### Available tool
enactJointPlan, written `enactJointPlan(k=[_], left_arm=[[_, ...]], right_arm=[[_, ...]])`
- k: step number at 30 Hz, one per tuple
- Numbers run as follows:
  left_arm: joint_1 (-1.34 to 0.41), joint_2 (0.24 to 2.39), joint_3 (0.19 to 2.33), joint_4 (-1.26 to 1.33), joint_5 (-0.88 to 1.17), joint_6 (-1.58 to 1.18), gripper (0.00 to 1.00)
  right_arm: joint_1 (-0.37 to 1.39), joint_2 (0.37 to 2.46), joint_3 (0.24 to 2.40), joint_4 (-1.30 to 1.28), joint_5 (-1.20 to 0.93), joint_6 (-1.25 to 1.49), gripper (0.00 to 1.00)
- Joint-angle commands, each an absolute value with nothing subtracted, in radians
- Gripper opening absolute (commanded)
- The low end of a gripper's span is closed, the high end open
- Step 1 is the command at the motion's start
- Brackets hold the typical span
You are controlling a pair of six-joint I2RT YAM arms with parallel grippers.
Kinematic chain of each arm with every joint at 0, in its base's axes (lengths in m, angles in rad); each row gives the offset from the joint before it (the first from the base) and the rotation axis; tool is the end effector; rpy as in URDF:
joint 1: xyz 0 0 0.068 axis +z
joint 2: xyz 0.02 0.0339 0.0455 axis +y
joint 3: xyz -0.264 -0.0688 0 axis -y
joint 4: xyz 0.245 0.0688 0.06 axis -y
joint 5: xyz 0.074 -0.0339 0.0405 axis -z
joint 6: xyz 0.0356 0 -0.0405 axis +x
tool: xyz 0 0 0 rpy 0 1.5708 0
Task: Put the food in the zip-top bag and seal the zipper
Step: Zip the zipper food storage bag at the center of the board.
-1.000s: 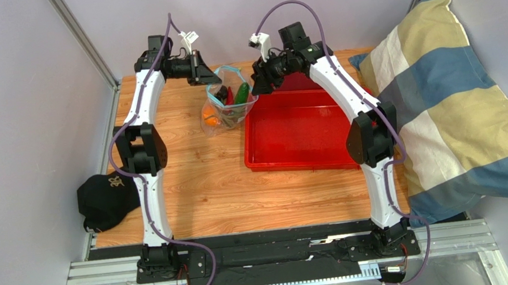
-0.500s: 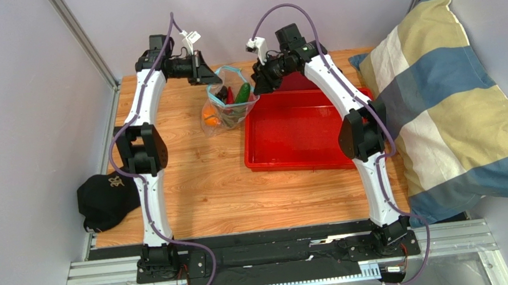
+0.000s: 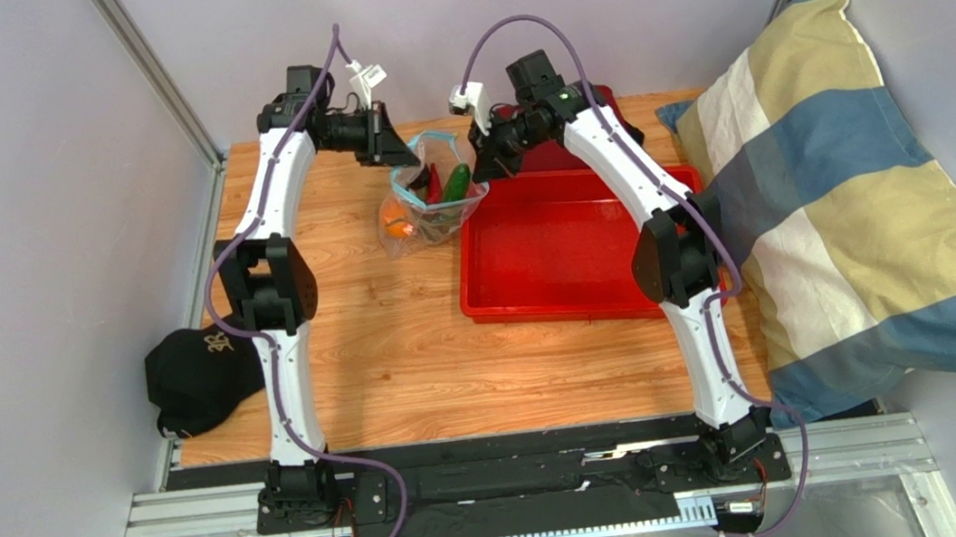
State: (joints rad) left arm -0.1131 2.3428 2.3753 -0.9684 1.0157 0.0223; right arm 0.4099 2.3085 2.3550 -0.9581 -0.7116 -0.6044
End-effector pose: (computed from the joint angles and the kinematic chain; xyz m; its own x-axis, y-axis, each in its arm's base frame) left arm 0.4955 -0.0867 0.2959 -0.7873 0.1013 -0.6082 0.5780 0.4646 -0.6708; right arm 0.4506 0.2211 0.3004 -0.2166 -0.5633 -0.7973 -0.9622 0.2614 0.0767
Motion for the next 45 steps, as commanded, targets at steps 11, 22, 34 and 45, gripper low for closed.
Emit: enactJointPlan(k=[11,22,34,45], left_arm=[[-0.164,1.979,2.335,-1.028,0.627,0.322,0.00],[-0.155,2.134,2.433,-1.100,0.699,0.199,0.00],[-0.057,2.154,2.436,-0.949,0.867,0.012,0.00],[-0.094,1.934,2.343,-1.052,0.758,0.305,0.00]], right_arm=[[0.466,2.111,2.431,-0.618,-0.692,-0.303,0.00],[0.561,2.193,2.427,-0.477,-0.595,-0.163,0.00],[0.548,2.172,2.280,-0.411,-0.549,-0.204,0.00],[0.525,2.091,2.234,-0.310,-0.667,-0.164,0.00]])
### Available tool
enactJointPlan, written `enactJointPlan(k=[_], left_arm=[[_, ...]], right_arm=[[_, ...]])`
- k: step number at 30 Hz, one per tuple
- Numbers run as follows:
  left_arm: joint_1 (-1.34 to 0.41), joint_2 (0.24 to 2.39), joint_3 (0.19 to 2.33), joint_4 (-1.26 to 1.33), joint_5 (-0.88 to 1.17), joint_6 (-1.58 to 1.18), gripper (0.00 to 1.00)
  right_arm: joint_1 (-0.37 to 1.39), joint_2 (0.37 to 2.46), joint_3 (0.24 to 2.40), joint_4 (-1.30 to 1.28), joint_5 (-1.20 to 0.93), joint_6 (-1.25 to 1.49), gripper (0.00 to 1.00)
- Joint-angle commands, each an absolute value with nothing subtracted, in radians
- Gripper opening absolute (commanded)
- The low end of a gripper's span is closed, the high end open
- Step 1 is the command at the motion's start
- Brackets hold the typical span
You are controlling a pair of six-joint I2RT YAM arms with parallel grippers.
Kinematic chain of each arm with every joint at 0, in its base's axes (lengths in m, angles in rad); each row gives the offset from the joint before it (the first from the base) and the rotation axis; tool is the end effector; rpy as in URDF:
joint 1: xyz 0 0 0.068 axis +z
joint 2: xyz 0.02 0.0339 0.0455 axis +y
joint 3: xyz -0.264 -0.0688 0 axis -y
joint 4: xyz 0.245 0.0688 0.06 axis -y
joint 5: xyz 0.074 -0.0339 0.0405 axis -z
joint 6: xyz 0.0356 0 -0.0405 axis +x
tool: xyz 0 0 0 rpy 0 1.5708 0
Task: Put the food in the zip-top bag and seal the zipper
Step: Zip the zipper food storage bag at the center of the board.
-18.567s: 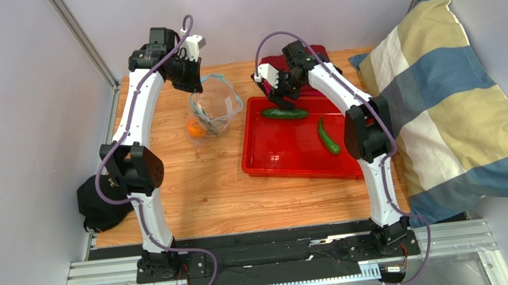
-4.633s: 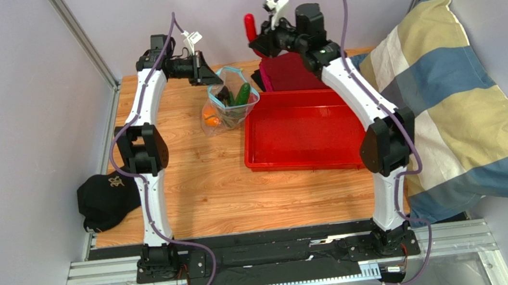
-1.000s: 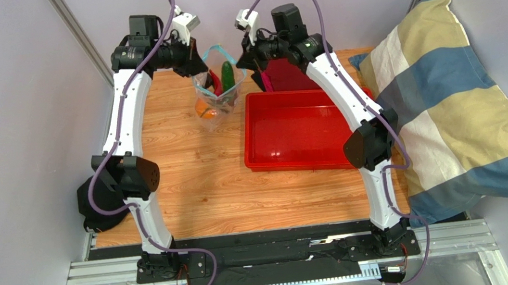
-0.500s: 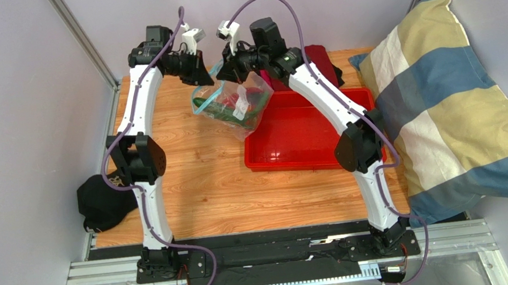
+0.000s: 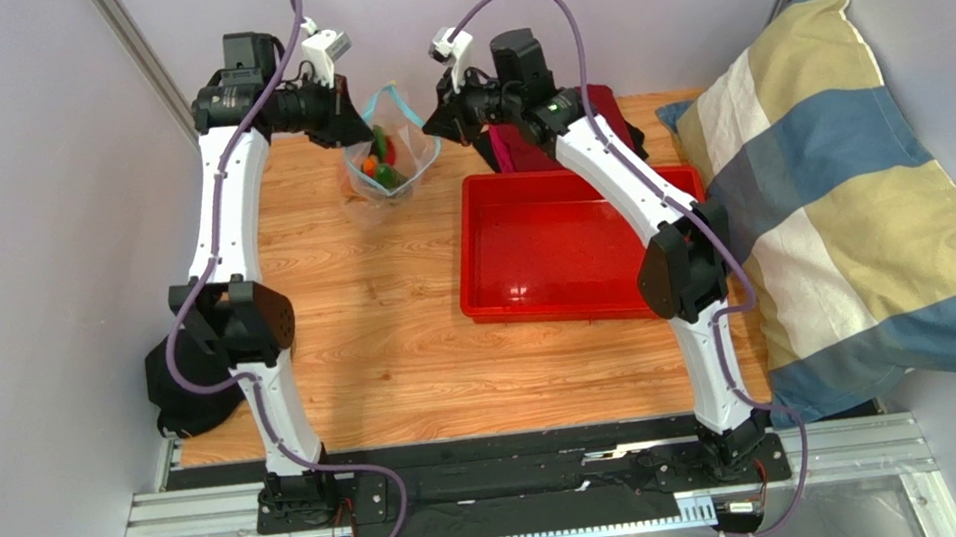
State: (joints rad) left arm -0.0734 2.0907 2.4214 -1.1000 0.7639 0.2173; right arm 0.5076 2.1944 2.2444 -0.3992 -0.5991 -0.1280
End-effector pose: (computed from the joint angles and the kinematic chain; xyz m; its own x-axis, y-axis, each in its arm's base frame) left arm 0.4320 -0.0565 0.4096 -0.5592 0.1972 -0.8052 0.6852 0.6567 -0.3150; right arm 0.4386 0.2669 0.3646 -0.1862 -0.2242 -0.9566 -0.8956 0.4391 0.0714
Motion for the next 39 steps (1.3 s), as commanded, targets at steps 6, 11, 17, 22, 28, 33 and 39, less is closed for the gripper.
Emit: enactJointPlan(k=[6,11,17,22,28,33,39], left_arm=[[-0.128,2.146,2.574,-1.276,0.676,0.330,0.00],[-0.083,2.091,2.343,-1.077,1.024,0.154,0.00],[-0.103,2.128,2.301,-1.043,1.081,0.114,0.09],[-0.086,2.181,2.350,-1.049,1.028,0.107,0.11],[-0.046,2.074,2.370,-1.124,0.812,0.197,0.00],[-0.066,1.991,2.301,-1.234,0.663,0.343,0.00],[-0.058,2.031,2.263,-1.284,0.649,0.356,0.00]], right_arm=[[0.568,2.158,2.278,-0.419,-0.696,-0.268,0.00],[0.583,2.186,2.289,-0.399,-0.696,-0.271,0.00],[0.592,2.209,2.283,-0.387,-0.677,-0.316,0.00],[0.586,2.207,2.266,-0.371,-0.637,-0.296,0.00],[0.539,2.128,2.215,-0.311,-0.636,-0.253,0.00],[0.534,2.089,2.177,-0.359,-0.695,-0.281,0.00],[0.535,2.152,2.209,-0.357,-0.675,-0.252,0.00]])
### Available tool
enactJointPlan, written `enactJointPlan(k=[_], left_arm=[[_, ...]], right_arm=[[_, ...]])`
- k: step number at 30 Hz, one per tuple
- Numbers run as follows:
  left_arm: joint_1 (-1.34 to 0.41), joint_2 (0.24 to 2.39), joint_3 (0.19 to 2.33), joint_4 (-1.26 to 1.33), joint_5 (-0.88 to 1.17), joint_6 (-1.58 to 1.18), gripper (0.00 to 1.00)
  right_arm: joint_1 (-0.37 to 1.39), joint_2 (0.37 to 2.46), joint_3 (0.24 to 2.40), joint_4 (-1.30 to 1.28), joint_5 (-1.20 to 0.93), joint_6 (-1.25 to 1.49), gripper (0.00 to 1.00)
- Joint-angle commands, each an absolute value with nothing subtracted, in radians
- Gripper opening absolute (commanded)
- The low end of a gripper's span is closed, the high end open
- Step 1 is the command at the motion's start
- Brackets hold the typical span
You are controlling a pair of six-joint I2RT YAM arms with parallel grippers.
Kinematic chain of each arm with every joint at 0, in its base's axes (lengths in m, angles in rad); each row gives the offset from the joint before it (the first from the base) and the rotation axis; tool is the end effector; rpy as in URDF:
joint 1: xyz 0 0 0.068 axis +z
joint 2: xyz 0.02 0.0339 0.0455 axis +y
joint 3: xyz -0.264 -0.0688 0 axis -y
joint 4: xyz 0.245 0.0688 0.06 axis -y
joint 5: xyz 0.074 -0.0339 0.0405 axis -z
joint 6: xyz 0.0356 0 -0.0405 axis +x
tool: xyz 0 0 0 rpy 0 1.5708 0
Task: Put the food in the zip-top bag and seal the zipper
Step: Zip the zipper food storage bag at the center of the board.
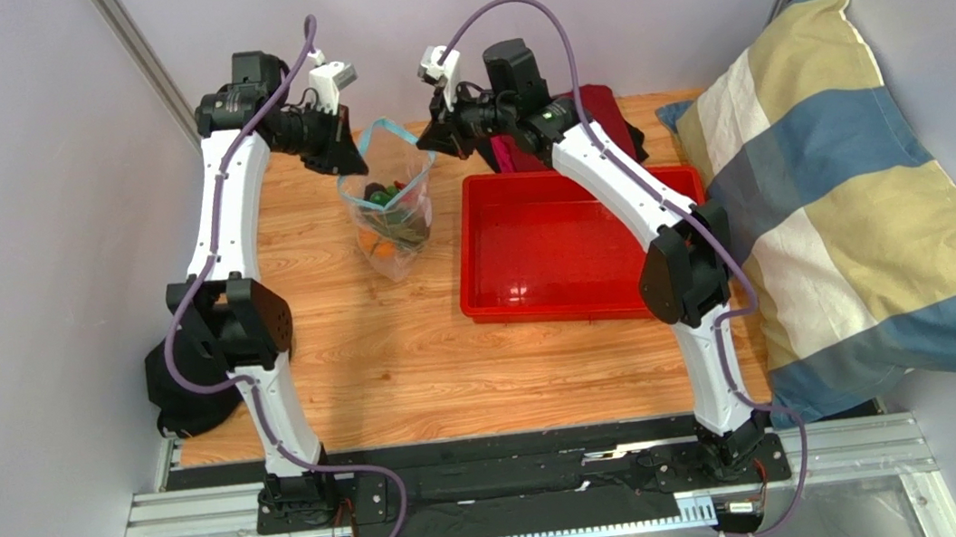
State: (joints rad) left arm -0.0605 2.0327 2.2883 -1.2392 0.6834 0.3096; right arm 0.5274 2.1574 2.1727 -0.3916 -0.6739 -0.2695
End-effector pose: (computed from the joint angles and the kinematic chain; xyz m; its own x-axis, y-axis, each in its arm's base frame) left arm 0.4137 -0.0476 0.3852 -0.6708 0.2773 -0.6878 0.6304 0.7017 -0.3319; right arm 0.4251 0.2733 0.3597 -0.0679 -0.2803 -0.9575 -0.9470 0.3200 -0.0266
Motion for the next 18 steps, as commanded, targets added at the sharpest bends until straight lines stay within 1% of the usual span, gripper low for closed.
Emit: enactJointPlan(k=[1,3,6,8,10,11,12,16,18], left_arm=[[-0.055,2.043,2.267,-1.281,0.661,0.341,0.01],[-0.055,2.098,2.327,-1.311,0.681,0.314,0.06],[-0.051,2.132,2.373,-1.344,0.739,0.327,0.13],[-0.051,2.115,2.329,-1.309,0.744,0.322,0.13],[-0.051,2.112,2.315,-1.304,0.742,0.327,0.09],[-0.051,2.111,2.336,-1.327,0.752,0.340,0.04],[-0.045,2.102,2.342,-1.330,0.776,0.345,0.03],[-0.043,2.016,2.290,-1.208,0.821,0.272,0.03],[-0.060,2.014,2.296,-1.152,0.807,0.250,0.05]], right_arm=[[0.535,2.169,2.224,-0.373,-0.669,-0.256,0.00],[0.535,2.213,2.281,-0.431,-0.679,-0.268,0.00],[0.537,2.217,2.295,-0.477,-0.716,-0.279,0.00],[0.540,2.207,2.281,-0.480,-0.709,-0.314,0.00],[0.543,2.201,2.276,-0.495,-0.715,-0.340,0.00],[0.540,2.200,2.279,-0.506,-0.718,-0.341,0.00],[0.541,2.194,2.287,-0.506,-0.729,-0.341,0.00],[0.545,2.148,2.246,-0.436,-0.749,-0.347,0.00],[0.563,2.154,2.252,-0.436,-0.735,-0.394,0.00]])
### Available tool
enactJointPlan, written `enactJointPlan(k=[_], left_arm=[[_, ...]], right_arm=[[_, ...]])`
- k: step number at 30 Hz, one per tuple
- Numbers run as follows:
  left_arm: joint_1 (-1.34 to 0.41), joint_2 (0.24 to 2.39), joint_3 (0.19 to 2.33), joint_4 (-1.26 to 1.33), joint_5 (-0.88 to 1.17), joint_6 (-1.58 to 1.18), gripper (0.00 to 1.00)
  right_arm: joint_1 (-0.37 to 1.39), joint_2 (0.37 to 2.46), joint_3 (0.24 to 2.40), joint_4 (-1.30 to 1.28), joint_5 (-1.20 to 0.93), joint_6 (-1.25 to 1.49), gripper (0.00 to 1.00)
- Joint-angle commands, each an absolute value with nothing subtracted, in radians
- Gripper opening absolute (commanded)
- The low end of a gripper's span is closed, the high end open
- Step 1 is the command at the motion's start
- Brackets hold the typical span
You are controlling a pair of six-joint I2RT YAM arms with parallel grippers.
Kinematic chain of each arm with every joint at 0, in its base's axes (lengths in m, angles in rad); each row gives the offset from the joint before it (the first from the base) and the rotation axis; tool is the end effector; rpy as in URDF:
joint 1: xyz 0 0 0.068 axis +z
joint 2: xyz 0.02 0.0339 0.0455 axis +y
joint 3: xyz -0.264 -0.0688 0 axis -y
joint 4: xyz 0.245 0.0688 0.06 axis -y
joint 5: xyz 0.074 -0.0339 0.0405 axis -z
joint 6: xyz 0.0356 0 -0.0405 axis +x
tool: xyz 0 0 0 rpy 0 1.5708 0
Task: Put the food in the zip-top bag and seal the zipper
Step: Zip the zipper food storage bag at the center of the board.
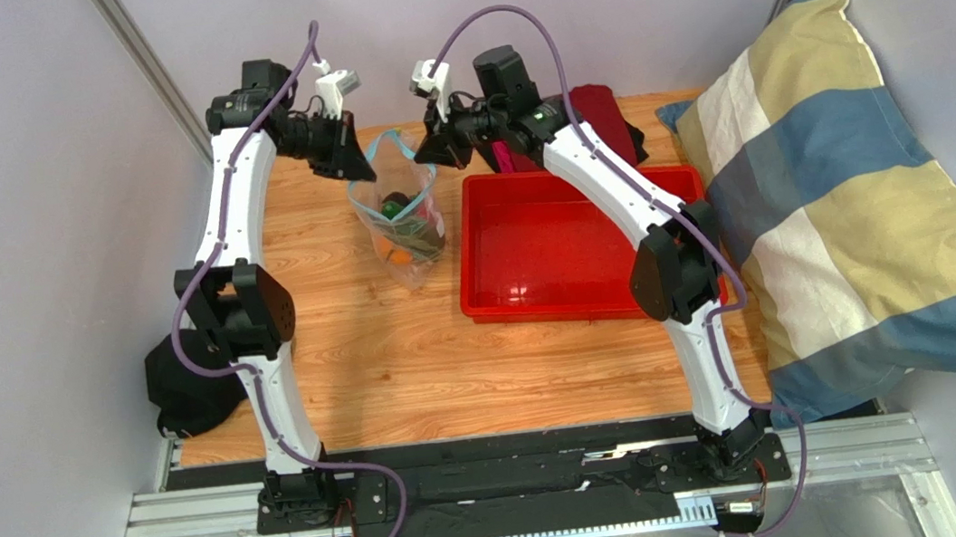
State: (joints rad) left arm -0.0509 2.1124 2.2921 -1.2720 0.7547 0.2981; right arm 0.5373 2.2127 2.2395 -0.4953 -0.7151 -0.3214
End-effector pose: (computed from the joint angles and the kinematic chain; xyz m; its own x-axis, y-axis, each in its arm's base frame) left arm 0.4306 -0.0464 0.3538 -0.7440 0.2521 -0.6187 0.5969 0.6668 -0.4461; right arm 0.4274 0.2818 0.3459 -0.0872 -0.3296 -0.9401 -0.9661 0.2583 -0.0009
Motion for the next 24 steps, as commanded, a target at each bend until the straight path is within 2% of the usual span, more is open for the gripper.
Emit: enactJointPlan(k=[1,3,4,7,8,11,13,15,22,23,24], left_arm=[[-0.084,2.032,2.343,-1.161,0.819,0.270,0.05],[-0.109,2.110,2.405,-1.235,0.897,0.288,0.08],[-0.120,2.135,2.461,-1.256,0.916,0.293,0.06],[-0.130,2.195,2.487,-1.243,0.960,0.279,0.18],[-0.135,2.197,2.477,-1.229,0.966,0.278,0.29],[-0.149,2.194,2.445,-1.181,0.930,0.275,0.41],[-0.156,2.197,2.445,-1.152,0.916,0.246,0.44],[-0.158,2.203,2.438,-1.131,0.904,0.223,0.52],[-0.160,2.214,2.398,-1.091,0.861,0.223,0.56],[-0.160,2.212,2.390,-1.083,0.858,0.222,0.74],[-0.160,2.210,2.381,-1.074,0.854,0.215,0.75]], right_arm=[[0.569,2.161,2.261,-0.439,-0.729,-0.412,0.00],[0.583,2.193,2.275,-0.423,-0.704,-0.411,0.00],[0.586,2.203,2.287,-0.408,-0.690,-0.391,0.00],[0.588,2.226,2.283,-0.295,-0.611,-0.292,0.00],[0.589,2.229,2.264,-0.235,-0.588,-0.266,0.00],[0.598,2.240,2.247,-0.169,-0.529,-0.212,0.00],[0.601,2.235,2.232,-0.129,-0.525,-0.170,0.00],[0.601,2.235,2.223,-0.098,-0.546,-0.146,0.00],[0.621,2.244,2.212,-0.068,-0.479,-0.107,0.00],[0.620,2.249,2.217,-0.067,-0.462,-0.097,0.00],[0.620,2.253,2.223,-0.066,-0.453,-0.088,0.00]])
